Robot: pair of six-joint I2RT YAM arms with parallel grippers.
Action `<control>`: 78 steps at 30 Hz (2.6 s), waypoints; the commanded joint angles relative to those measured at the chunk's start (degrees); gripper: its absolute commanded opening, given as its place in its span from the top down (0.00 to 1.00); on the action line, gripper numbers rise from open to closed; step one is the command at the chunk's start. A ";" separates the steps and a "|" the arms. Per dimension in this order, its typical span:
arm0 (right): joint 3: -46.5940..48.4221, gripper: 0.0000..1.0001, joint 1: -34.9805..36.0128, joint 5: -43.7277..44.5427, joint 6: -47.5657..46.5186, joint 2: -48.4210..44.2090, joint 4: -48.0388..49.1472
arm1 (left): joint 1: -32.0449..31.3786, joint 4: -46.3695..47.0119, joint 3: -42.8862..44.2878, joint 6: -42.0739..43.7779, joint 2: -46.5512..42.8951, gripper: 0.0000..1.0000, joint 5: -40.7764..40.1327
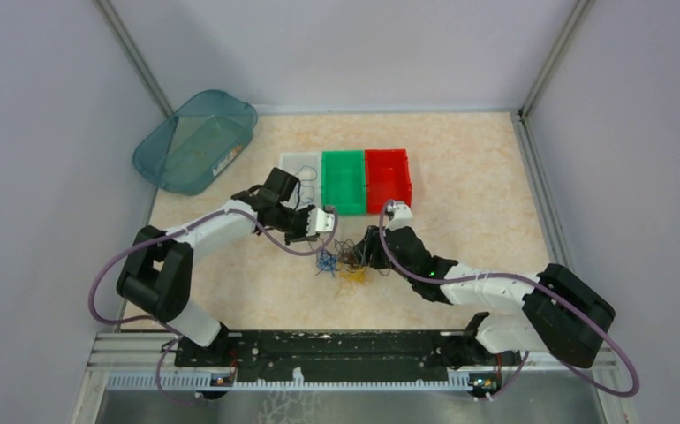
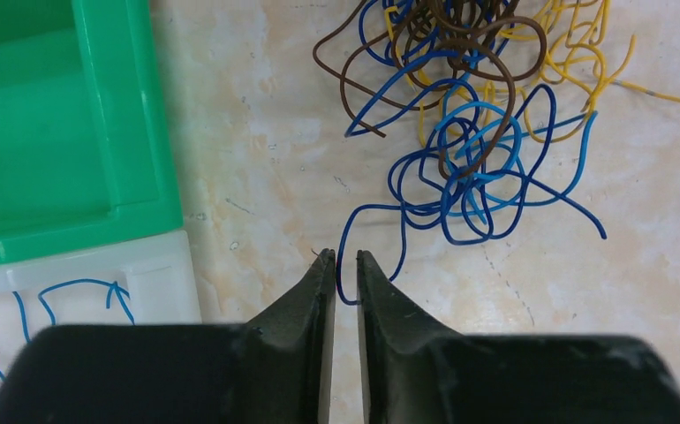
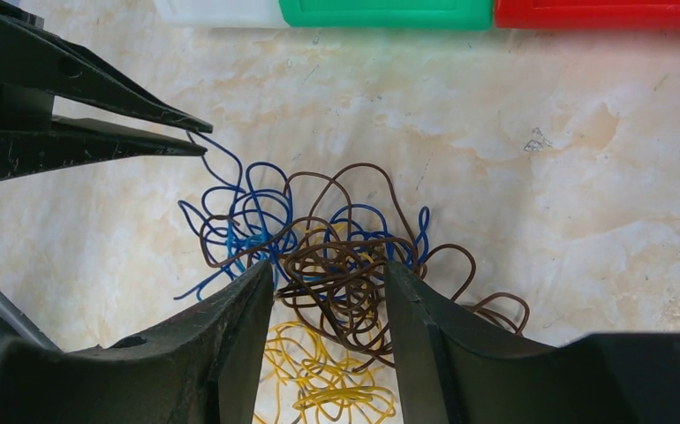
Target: Untangle the cables
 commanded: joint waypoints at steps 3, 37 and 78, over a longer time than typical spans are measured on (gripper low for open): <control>0.44 0.50 -0.39 0.97 0.59 -2.10 1.17 | -3.17 5.03 -1.92 -5.59 -2.96 0.95 -5.17; 8.35 0.23 3.57 -4.79 -16.61 -22.56 -1.58 | -9.35 -18.24 21.77 -36.10 -21.64 1.00 6.76; 7.33 0.29 7.84 8.94 -13.16 -1.13 20.18 | -10.78 -19.48 39.99 -49.41 -18.62 1.00 16.59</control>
